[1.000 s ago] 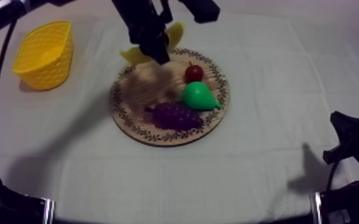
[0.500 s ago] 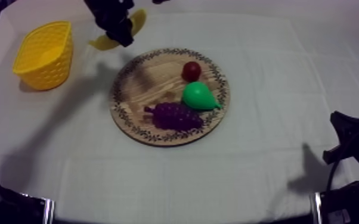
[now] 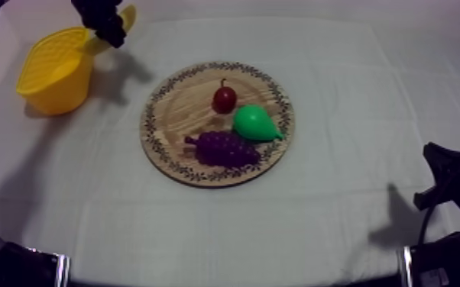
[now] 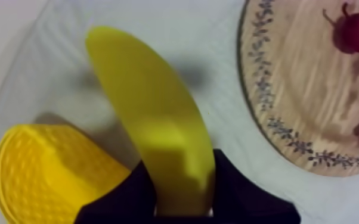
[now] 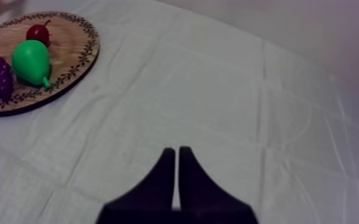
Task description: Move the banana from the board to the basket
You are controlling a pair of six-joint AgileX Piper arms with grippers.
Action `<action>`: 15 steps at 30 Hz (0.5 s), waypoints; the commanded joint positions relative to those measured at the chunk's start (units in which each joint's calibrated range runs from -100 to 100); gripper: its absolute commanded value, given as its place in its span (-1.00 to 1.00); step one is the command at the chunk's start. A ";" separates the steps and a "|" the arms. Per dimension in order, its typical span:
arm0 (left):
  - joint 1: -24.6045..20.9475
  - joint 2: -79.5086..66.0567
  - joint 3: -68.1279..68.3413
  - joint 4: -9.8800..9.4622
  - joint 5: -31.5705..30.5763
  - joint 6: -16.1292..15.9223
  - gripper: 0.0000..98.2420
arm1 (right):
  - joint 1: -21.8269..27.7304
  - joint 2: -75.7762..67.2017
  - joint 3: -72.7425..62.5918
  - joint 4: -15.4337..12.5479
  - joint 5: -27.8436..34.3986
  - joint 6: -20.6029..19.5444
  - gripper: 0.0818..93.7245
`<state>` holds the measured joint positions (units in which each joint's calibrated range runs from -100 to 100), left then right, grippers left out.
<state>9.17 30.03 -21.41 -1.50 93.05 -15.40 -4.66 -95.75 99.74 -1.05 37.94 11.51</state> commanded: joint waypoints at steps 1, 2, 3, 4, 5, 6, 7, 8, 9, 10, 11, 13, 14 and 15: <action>-1.38 0.89 -0.77 -0.08 -0.04 -0.04 -0.70 | -0.01 -0.01 0.04 0.00 -0.04 -0.01 -0.99; -1.88 1.35 -1.08 -0.13 -0.15 -0.03 -0.70 | -0.01 -0.01 0.04 0.00 -0.04 -0.01 -0.99; -2.39 1.77 -1.37 -0.19 -0.28 -0.01 -0.70 | -0.01 -0.01 0.04 0.00 -0.04 -0.01 -0.99; -2.87 2.14 -1.57 -0.23 -0.42 0.00 -0.70 | -0.01 -0.01 0.04 0.00 -0.04 -0.01 -0.99; -3.36 2.48 -1.77 -0.26 -0.56 0.03 -0.70 | -0.01 -0.01 0.04 0.00 -0.04 -0.01 -0.99; -3.86 2.79 -1.95 -0.28 -0.66 0.05 -0.70 | -0.01 -0.01 0.04 0.00 -0.04 -0.01 -0.99; -4.33 3.07 -2.11 -0.30 -0.73 0.07 -0.70 | -0.01 -0.01 0.04 0.00 -0.04 -0.01 -0.99; -4.82 3.28 -2.22 -0.31 -0.78 0.09 -0.70 | -0.01 -0.01 0.04 0.00 -0.04 -0.01 -0.99; -5.29 3.46 -2.33 -0.32 -0.84 0.12 -0.70 | -0.01 -0.01 0.04 0.00 -0.04 -0.01 -0.99; -5.77 3.61 -2.44 -0.34 -0.88 0.14 -0.70 | -0.01 -0.01 0.04 0.00 -0.04 -0.01 -0.99; -6.26 3.71 -2.55 -0.35 -0.91 0.18 -0.70 | -0.01 -0.01 0.04 0.00 -0.04 -0.01 -0.99; -7.23 3.91 -2.77 -0.34 -0.94 0.24 -0.70 | -0.01 -0.01 0.04 0.00 -0.04 -0.01 -0.99; -7.71 4.05 -2.92 -0.29 -0.95 0.25 -0.70 | -0.01 -0.01 0.04 0.00 -0.04 -0.01 -0.99; -8.18 4.21 -3.09 -0.24 -0.96 0.29 -0.70 | -0.01 -0.01 0.04 0.00 -0.04 -0.01 -0.99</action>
<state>1.57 34.10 -24.38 -1.79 92.06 -15.17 -4.66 -95.75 99.74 -1.05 37.94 11.51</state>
